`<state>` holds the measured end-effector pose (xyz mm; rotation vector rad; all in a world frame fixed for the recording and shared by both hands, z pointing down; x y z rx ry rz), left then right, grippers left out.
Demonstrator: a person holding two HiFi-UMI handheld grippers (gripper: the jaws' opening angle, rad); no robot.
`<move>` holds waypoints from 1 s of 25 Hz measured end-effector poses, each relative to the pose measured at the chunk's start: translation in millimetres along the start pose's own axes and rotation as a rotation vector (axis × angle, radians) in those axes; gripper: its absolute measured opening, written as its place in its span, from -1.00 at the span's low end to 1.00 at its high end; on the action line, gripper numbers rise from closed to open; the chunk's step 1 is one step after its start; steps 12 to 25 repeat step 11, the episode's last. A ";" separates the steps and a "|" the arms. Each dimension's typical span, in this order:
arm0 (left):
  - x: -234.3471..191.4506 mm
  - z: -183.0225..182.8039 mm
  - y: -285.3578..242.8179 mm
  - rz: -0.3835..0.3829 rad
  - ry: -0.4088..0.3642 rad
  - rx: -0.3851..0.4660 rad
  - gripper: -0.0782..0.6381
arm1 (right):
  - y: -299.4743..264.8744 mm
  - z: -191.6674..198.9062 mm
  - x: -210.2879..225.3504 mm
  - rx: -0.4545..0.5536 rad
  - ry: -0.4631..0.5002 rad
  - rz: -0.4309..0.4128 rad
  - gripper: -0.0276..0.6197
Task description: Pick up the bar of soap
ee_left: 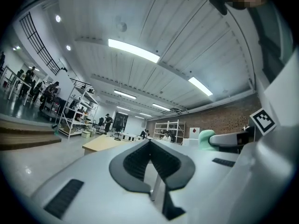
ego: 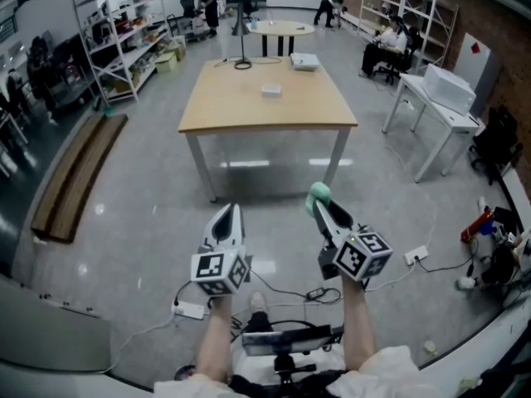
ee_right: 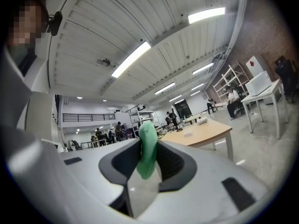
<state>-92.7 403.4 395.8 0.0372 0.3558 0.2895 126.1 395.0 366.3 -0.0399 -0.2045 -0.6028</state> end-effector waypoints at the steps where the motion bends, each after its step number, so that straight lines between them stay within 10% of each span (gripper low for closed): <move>1: 0.2 -0.3 -1.6 0.002 -0.007 0.000 -0.76 | -0.4 0.3 0.7 0.001 0.001 0.004 -0.57; 25: -9.9 -10.3 -24.9 0.026 -0.046 0.013 -0.76 | -24.3 -6.8 0.2 0.018 0.023 -0.003 -0.57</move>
Point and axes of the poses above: the fingertips, and each gripper's own axes: y backward along the fingers, x to its right, z out of its underside, the point moved 2 cm from there along y, backward along the fingers, and after that the axes turned 7 degrees about y, right-handed, at the moved point
